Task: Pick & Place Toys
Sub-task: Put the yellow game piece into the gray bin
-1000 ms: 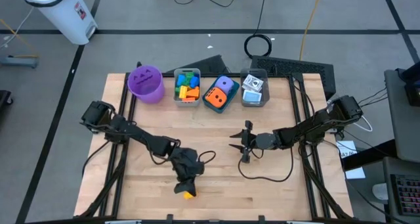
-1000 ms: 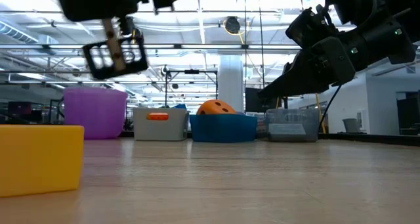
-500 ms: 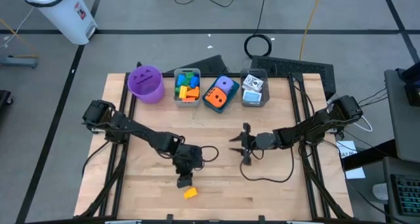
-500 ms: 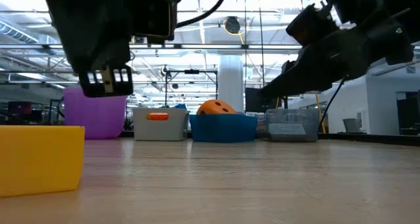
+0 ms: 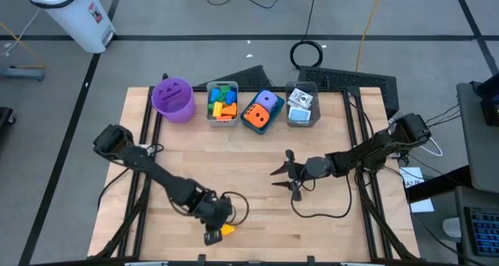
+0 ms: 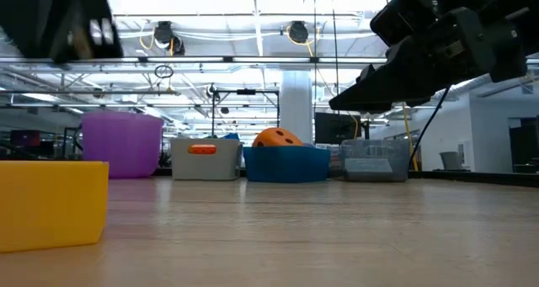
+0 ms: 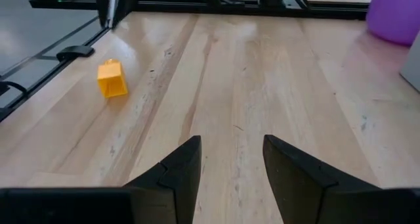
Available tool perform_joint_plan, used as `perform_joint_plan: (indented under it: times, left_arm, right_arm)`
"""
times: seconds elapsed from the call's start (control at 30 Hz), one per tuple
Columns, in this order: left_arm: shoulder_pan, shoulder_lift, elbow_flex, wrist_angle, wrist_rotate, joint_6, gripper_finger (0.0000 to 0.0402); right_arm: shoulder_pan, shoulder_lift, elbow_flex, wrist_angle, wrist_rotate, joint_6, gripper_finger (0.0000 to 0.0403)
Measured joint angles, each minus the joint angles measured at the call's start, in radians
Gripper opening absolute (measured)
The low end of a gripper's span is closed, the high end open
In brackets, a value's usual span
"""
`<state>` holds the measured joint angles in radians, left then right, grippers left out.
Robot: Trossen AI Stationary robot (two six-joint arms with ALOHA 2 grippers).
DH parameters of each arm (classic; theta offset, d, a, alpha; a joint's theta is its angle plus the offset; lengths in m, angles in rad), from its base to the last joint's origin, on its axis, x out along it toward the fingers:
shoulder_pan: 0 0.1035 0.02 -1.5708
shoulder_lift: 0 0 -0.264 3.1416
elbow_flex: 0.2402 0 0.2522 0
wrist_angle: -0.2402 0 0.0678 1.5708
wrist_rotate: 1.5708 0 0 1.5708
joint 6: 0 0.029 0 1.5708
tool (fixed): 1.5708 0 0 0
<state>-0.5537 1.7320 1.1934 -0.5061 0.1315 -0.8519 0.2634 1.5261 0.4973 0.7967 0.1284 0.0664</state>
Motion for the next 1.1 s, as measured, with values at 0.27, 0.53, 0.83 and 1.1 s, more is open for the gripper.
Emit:
perform_joint_plan:
  times: [0.27, 0.53, 0.83, 1.1]
  left_arm:
    - [-0.107, 0.023, 0.282, -0.184, -0.284, 0.014, 0.0046]
    - [-0.096, 0.207, 0.468, -0.319, -0.179, -0.060, 0.0046]
    - [-0.067, 0.312, 0.485, -0.322, -0.045, 0.026, 0.0047]
    - [-0.048, 0.322, 0.486, -0.307, -0.038, -0.065, 0.0047]
  right_arm:
    - [0.006, 0.000, 0.000, -0.008, 0.000, 0.026, 0.0155]
    - [0.020, 0.000, 0.000, -0.004, 0.001, -0.025, 0.0155]
    - [0.020, 0.000, 0.000, -0.001, 0.001, -0.059, 0.0155]
    - [0.017, 0.000, 0.000, -0.001, 0.001, -0.083, 0.0155]
